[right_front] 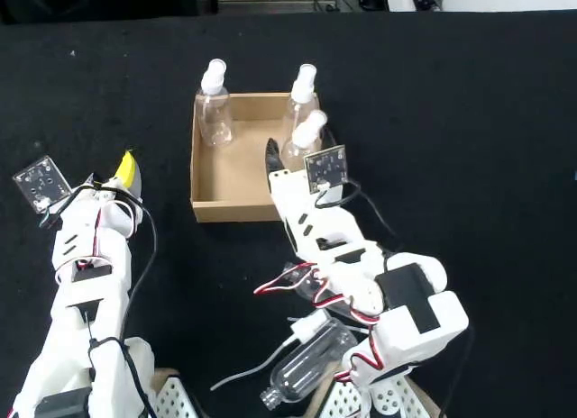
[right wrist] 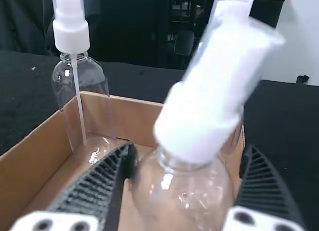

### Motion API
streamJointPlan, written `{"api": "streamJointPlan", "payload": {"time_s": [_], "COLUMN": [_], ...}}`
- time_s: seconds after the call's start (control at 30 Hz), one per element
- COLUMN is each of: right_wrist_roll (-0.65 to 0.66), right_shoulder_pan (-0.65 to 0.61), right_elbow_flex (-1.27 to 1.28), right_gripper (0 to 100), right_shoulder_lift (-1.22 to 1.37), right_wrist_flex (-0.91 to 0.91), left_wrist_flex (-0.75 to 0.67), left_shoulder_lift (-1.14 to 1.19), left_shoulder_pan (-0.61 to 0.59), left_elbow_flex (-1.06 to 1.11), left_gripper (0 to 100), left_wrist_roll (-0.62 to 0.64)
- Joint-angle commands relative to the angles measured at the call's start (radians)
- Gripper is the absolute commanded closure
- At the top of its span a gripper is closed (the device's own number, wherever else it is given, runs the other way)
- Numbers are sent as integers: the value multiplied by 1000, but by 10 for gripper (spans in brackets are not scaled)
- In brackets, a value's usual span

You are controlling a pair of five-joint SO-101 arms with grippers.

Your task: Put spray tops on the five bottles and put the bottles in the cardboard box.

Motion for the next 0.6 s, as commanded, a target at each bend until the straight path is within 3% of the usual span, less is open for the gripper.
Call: {"api": "streamJointPlan", "payload": {"time_s": [0.0, 0.57], "right_wrist_roll": [5, 5], "right_shoulder_pan": [20, 25], "right_elbow_flex": [-35, 12], "right_gripper": [708, 705], "right_shoulder_lift": [-5, -137], "right_wrist_flex": [-25, -38], "left_wrist_flex": [-25, -25], "left_shoulder_lift": [-5, -5], "left_shoulder_pan": [10, 8], "left_elbow_flex": [-5, -7], "left_gripper": [780, 780], "left_wrist_roll": [8, 8]}}
